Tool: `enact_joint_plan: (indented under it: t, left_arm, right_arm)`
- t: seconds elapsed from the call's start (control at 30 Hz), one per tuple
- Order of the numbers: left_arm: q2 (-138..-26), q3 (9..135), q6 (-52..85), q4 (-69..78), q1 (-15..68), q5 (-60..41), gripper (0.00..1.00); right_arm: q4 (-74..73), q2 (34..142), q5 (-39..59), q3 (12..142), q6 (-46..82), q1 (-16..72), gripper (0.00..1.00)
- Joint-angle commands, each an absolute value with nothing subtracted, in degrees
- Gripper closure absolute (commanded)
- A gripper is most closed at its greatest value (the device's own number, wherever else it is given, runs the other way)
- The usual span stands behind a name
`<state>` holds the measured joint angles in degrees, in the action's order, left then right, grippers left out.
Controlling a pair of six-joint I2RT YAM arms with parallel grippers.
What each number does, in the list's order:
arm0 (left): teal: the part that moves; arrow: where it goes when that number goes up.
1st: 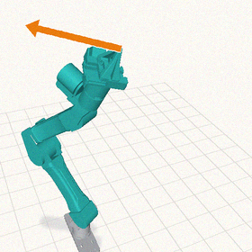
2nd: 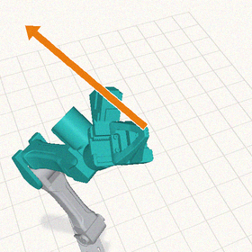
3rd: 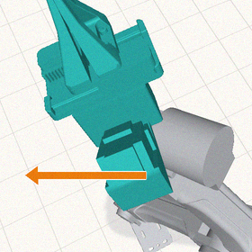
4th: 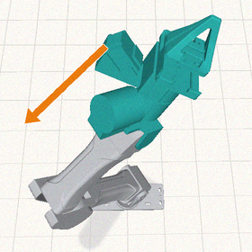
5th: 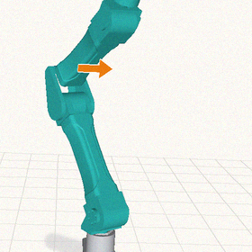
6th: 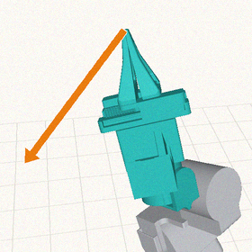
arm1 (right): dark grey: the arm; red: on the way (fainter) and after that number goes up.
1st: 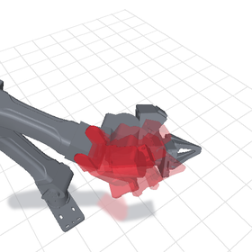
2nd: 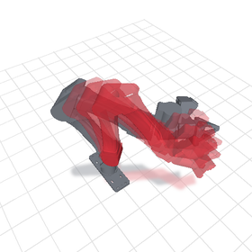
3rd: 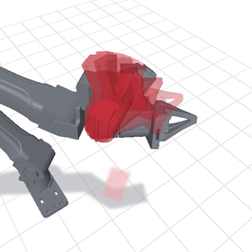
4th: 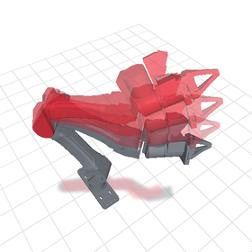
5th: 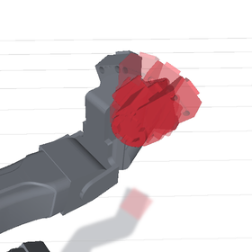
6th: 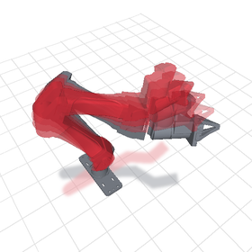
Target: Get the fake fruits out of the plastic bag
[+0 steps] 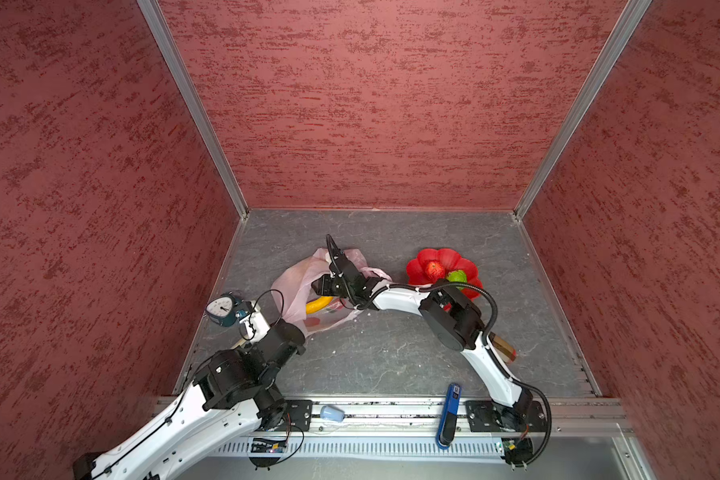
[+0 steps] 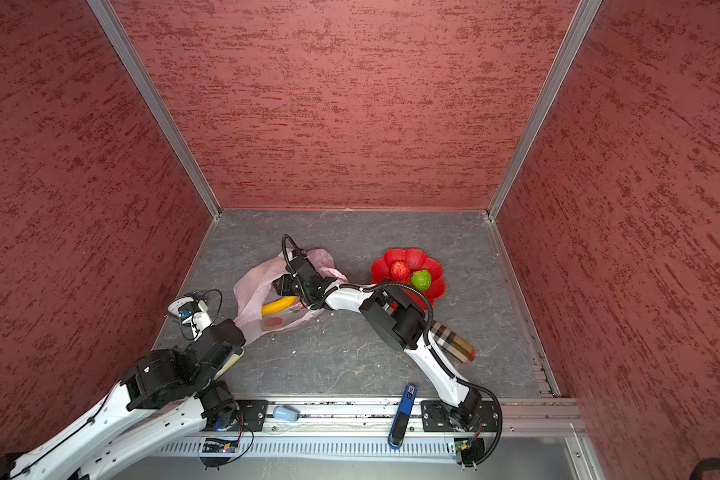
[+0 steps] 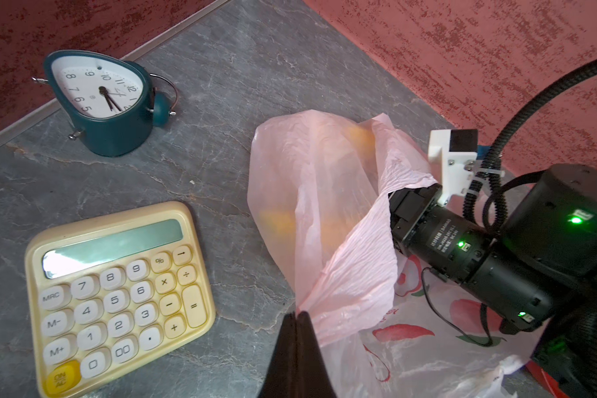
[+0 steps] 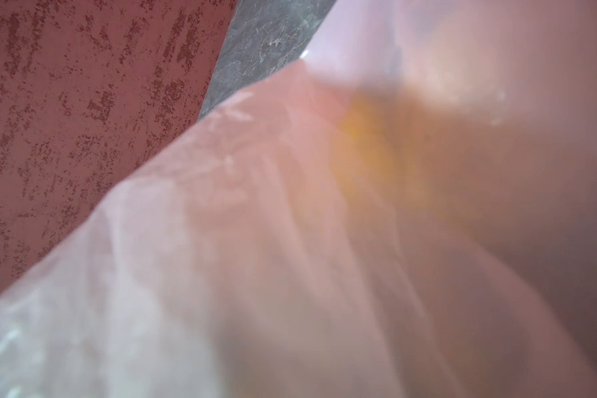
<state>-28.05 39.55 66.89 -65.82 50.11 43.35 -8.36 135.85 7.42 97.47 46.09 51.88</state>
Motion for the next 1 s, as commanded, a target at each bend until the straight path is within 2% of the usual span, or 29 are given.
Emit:
enact_joint_plan:
  t: [0.0, 0.23, 0.47, 0.63, 0.97]
  left_arm:
    - [-28.78, 38.62, 65.47, -63.24, 50.45, 42.92, 0.98]
    - [-29.69, 38.91, 62.38, -58.86, 50.47, 42.72, 0.98]
    - [-29.26, 39.24, 60.68, -56.97, 51.11, 40.83, 0.98]
    - [-27.22, 35.6, 63.76, -58.85, 52.15, 37.07, 0.98]
    - [-24.16, 31.98, 70.06, -64.85, 54.22, 38.02, 0.98]
  right_arm:
    - [-12.19, 136.43, 8.59, 99.61, 48.84, 51.33, 0.51]
    - [-9.54, 131.87, 4.08, 95.58, 43.94, 51.59, 0.52]
    - [4.97, 125.14, -0.79, 94.49, 32.9, 51.79, 0.5]
    - [13.2, 121.52, -2.07, 93.61, 31.96, 52.46, 0.47]
    - [20.14, 129.34, -1.51, 102.36, 37.09, 54.46, 0.47]
